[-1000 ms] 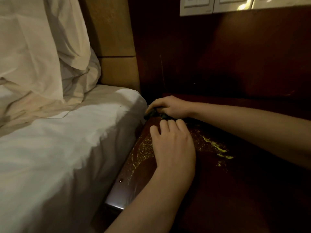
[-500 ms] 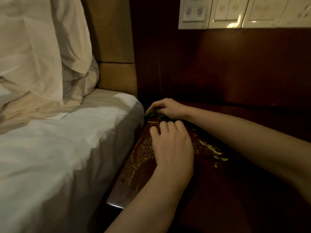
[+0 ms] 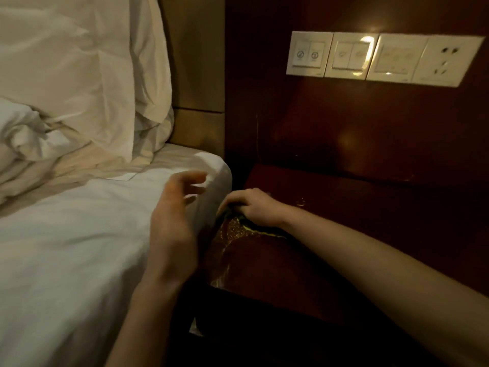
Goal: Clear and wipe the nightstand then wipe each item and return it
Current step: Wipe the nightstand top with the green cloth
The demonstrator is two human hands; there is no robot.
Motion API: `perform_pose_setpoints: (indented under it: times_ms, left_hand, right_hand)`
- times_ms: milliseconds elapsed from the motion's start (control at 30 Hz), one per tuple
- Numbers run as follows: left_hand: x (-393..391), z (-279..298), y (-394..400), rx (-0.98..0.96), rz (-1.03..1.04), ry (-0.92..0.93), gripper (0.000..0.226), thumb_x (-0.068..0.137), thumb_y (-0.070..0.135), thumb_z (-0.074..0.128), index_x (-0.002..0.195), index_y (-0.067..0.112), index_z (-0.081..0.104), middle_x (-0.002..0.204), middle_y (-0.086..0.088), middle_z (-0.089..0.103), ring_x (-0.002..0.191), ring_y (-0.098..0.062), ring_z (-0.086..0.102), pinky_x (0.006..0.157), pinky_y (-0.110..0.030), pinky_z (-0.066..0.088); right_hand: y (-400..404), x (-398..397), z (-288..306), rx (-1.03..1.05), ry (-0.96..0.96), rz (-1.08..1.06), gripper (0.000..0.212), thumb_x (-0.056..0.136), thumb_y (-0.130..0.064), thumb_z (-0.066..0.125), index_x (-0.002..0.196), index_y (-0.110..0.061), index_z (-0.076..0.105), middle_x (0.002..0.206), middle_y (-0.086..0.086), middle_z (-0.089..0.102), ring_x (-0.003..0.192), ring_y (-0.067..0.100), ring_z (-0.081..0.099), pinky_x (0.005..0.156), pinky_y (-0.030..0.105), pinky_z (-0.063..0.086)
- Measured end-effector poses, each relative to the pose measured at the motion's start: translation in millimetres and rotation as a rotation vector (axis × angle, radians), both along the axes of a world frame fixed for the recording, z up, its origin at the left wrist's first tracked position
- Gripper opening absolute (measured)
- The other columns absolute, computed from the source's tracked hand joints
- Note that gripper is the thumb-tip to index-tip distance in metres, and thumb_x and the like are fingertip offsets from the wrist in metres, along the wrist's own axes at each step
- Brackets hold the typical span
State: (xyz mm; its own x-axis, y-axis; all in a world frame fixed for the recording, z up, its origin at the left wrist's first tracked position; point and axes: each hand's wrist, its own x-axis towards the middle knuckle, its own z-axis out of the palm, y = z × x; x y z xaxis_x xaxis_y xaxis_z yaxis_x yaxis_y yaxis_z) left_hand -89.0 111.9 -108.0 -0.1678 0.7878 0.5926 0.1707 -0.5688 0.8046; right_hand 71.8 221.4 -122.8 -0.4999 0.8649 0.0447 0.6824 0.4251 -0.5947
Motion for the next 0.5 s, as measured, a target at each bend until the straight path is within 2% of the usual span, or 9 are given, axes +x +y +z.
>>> perform_pose_setpoints:
  times_ms: [67, 133, 233, 367, 500]
  left_hand:
    - [-14, 0, -3, -0.167, -0.118, -0.252, 0.069, 0.085, 0.059, 0.009, 0.107, 0.019, 0.061, 0.115, -0.001, 0.064, 0.109, -0.016, 0.06, 0.094, -0.029, 0.048]
    - [-21, 0, -11, -0.216, -0.132, -0.285, 0.076, 0.085, 0.06, 0.004, 0.112, 0.017, 0.061, 0.118, -0.005, 0.064, 0.113, -0.016, 0.059, 0.102, -0.038, 0.043]
    - [-29, -3, -28, -0.214, -0.138, -0.322, 0.077, 0.097, 0.052, -0.004, 0.117, 0.013, 0.059, 0.119, -0.008, 0.064, 0.114, -0.017, 0.059, 0.105, -0.04, 0.04]
    - [-43, -6, -55, -0.184, -0.129, -0.431, 0.076, 0.098, 0.047, -0.005, 0.115, 0.009, 0.058, 0.118, -0.014, 0.063, 0.113, -0.022, 0.06, 0.102, -0.04, 0.043]
    - [-59, -6, -79, -0.083, -0.052, -0.566, 0.075, 0.099, 0.045, -0.006, 0.103, 0.012, 0.061, 0.096, -0.005, 0.067, 0.098, -0.023, 0.063, 0.088, -0.035, 0.048]
  right_hand:
    - [-13, -5, 1, 0.022, 0.02, 0.013, 0.041, 0.093, 0.006, 0.041, 0.108, -0.021, 0.068, 0.119, 0.0, 0.063, 0.114, 0.014, 0.055, 0.104, 0.036, 0.042]
    - [-28, -12, 2, 0.027, 0.023, 0.038, 0.043, 0.091, 0.009, 0.041, 0.109, -0.018, 0.068, 0.118, -0.001, 0.064, 0.113, 0.011, 0.055, 0.103, 0.031, 0.042]
    - [-45, -20, 2, 0.07, 0.012, 0.051, 0.045, 0.088, 0.012, 0.04, 0.107, -0.018, 0.069, 0.115, -0.002, 0.066, 0.111, 0.011, 0.057, 0.101, 0.03, 0.044]
    - [-70, -31, -2, 0.136, -0.016, 0.07, 0.043, 0.087, 0.012, 0.042, 0.106, -0.016, 0.069, 0.113, 0.001, 0.067, 0.108, 0.015, 0.059, 0.099, 0.036, 0.046]
    - [-110, -50, 4, 0.225, -0.002, 0.101, 0.038, 0.084, 0.01, 0.048, 0.105, -0.013, 0.07, 0.111, 0.004, 0.067, 0.107, 0.02, 0.059, 0.095, 0.04, 0.046]
